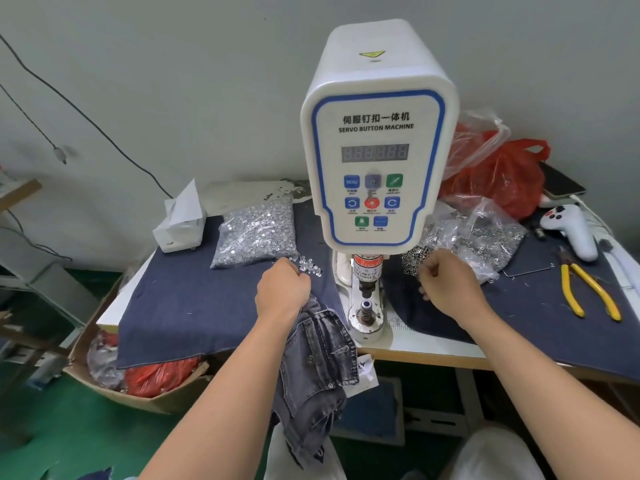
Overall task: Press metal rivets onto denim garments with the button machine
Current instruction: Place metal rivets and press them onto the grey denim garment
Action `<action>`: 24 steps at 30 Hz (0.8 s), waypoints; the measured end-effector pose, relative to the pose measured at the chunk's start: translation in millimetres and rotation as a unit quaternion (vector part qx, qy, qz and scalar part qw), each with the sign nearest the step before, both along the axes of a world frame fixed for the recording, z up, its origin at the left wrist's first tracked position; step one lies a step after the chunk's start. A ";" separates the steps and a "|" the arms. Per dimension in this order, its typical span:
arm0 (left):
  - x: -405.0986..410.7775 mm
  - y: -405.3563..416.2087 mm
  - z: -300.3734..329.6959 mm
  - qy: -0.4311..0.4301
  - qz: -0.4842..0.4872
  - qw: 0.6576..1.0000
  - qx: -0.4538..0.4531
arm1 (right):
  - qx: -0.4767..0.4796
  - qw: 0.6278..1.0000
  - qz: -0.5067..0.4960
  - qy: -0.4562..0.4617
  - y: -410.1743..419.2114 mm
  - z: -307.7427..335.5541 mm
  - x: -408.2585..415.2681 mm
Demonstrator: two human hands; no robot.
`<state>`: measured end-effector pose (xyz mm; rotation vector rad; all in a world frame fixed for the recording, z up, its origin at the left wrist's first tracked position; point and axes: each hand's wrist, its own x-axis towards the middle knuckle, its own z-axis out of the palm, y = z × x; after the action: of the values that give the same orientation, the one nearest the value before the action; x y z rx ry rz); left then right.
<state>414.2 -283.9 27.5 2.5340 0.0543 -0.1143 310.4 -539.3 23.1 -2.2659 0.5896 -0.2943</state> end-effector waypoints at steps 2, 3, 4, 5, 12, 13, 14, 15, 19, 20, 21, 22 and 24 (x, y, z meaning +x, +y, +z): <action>5.0 -5.4 -4.0 -0.016 -0.007 1.000 0.020 | 0.121 0.992 -0.022 -0.023 1.2 -1.2 -0.9; 6.4 -7.8 -5.8 -0.024 -0.012 0.999 0.029 | 0.172 0.984 -0.027 -0.037 1.7 -1.4 -1.1; 7.3 -9.7 -7.6 -0.029 -0.018 0.999 0.036 | 0.210 0.976 -0.030 -0.047 2.3 -1.6 -0.7; 8.6 -11.6 -9.5 -0.034 -0.023 0.998 0.040 | 0.237 0.970 -0.030 -0.052 2.9 -1.6 -0.8; 11.1 -17.4 -17.6 -0.054 -0.014 0.998 0.041 | 0.337 0.940 -0.011 -0.058 15.1 4.6 -7.4; 11.3 -17.4 -18.8 -0.058 -0.016 0.997 0.040 | 0.332 0.942 -0.008 -0.055 17.0 5.0 -8.1; 11.4 -17.2 -19.3 -0.063 -0.019 0.997 0.041 | 0.324 0.945 -0.004 -0.051 18.9 5.7 -8.7; 11.5 -17.1 -19.4 -0.068 -0.024 0.996 0.044 | 0.319 0.946 -0.003 -0.047 21.0 6.1 -9.4; 9.6 -17.2 -19.3 -0.076 -0.032 0.996 0.043 | 0.355 0.934 0.003 -0.034 29.8 7.6 -13.2; 8.6 -17.0 -19.7 -0.078 -0.029 0.996 0.039 | 0.366 0.930 0.003 -0.029 32.0 8.1 -14.0; 7.9 -16.9 -20.4 -0.079 -0.026 0.996 0.034 | 0.375 0.927 0.003 -0.022 34.0 8.6 -15.0; 7.7 -16.9 -20.9 -0.081 -0.024 0.996 0.030 | 0.383 0.924 0.002 -0.016 36.0 9.5 -16.0; 7.8 -16.8 -21.6 -0.082 -0.022 0.996 0.026 | 0.395 0.919 -0.003 -0.009 39.8 11.4 -18.0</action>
<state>422.0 -300.8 5.9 2.5886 -0.0632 0.0798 292.4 -499.4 34.5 -1.4771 0.5706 -0.0537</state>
